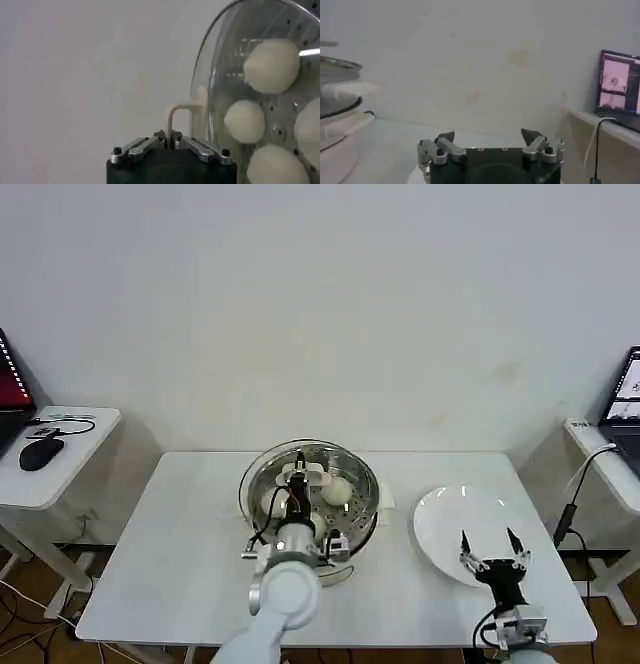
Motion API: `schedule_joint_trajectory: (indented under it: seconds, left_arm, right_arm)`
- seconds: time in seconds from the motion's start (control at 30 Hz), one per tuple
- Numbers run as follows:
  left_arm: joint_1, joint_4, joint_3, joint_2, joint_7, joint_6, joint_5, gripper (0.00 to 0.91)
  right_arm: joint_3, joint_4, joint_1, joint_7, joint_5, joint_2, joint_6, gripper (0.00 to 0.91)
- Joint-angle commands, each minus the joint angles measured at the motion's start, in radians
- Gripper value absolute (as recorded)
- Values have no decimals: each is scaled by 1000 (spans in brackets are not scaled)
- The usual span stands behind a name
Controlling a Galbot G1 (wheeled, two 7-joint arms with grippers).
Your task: Take steamed baozi put them in steamer then cover it.
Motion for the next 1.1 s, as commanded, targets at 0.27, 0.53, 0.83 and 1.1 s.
schedule_joint_trajectory:
  seconds: [0.27, 0.53, 0.83, 1.1]
  left_arm:
    - [-7, 54, 22, -31, 12, -4, 49, 0]
    - [-15, 76, 23, -40, 7, -9, 61, 0]
    - [-14, 81, 18, -41, 7, -10, 57, 0]
    - [-18, 83, 16, -50, 1, -11, 57, 0]
  right_arm:
    - [-12, 1, -10, -7, -7, -12, -7, 907]
    - [-3, 1, -27, -6, -6, -20, -4, 907]
    - [-5, -4, -30, -9, -12, -20, 1, 907]
    - [-12, -6, -40, -13, -25, -15, 10, 907]
